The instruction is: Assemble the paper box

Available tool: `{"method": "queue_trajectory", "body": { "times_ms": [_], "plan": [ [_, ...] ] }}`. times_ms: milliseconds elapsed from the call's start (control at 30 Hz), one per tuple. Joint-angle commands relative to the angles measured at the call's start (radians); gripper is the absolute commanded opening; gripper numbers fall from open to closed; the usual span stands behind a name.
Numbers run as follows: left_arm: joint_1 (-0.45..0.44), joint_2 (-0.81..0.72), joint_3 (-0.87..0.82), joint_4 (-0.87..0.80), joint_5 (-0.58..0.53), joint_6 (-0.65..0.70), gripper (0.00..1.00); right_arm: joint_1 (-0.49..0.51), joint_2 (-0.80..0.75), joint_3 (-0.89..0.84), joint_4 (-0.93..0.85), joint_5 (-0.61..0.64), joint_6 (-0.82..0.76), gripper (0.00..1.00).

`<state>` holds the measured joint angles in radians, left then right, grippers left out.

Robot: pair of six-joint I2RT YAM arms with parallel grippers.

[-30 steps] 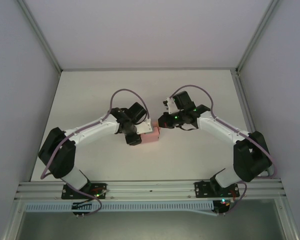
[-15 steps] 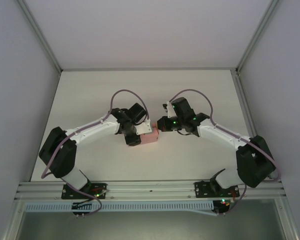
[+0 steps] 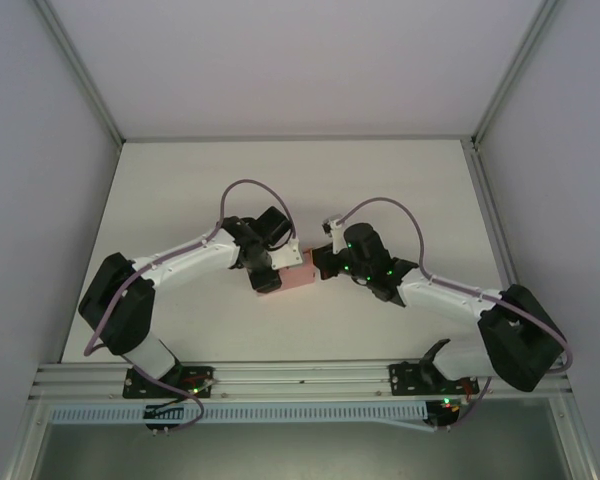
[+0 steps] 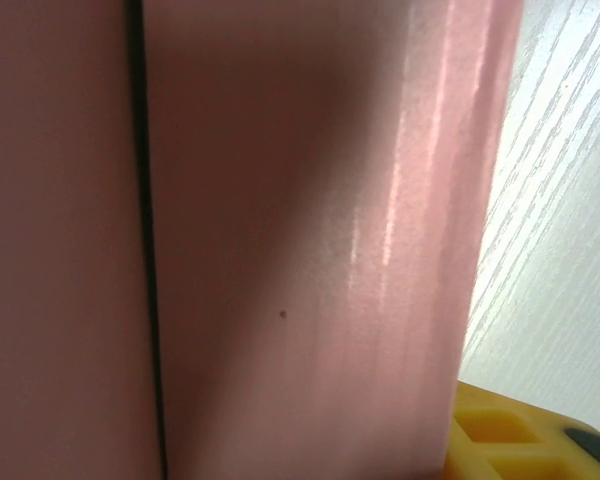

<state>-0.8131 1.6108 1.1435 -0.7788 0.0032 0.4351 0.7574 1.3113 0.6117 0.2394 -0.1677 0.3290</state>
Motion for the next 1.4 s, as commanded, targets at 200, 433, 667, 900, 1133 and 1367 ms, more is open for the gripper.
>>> {"method": "queue_trajectory", "body": {
  "times_ms": [200,433,667,900,1133,1367],
  "plan": [
    [-0.015,0.006,0.018,0.164,0.065,-0.008,0.53,0.128,-0.049,-0.141,0.007,0.108,-0.091,0.01],
    [-0.020,-0.054,0.050,0.205,0.074,-0.038,0.91,0.167,-0.113,-0.122,-0.026,0.241,-0.038,0.00],
    [-0.034,-0.220,0.002,0.224,-0.048,-0.215,1.00,0.221,-0.067,-0.058,-0.121,0.390,-0.036,0.00],
    [-0.033,-0.425,-0.113,0.086,-0.258,-0.660,1.00,0.223,-0.071,-0.019,-0.208,0.454,0.019,0.00],
    [-0.038,-0.496,-0.208,0.054,-0.201,-0.745,0.73,0.224,-0.045,0.044,-0.301,0.452,0.026,0.00],
    [-0.038,-0.443,-0.187,0.041,-0.152,-0.728,0.50,0.224,-0.036,0.071,-0.322,0.445,0.040,0.00]
  ]
}}
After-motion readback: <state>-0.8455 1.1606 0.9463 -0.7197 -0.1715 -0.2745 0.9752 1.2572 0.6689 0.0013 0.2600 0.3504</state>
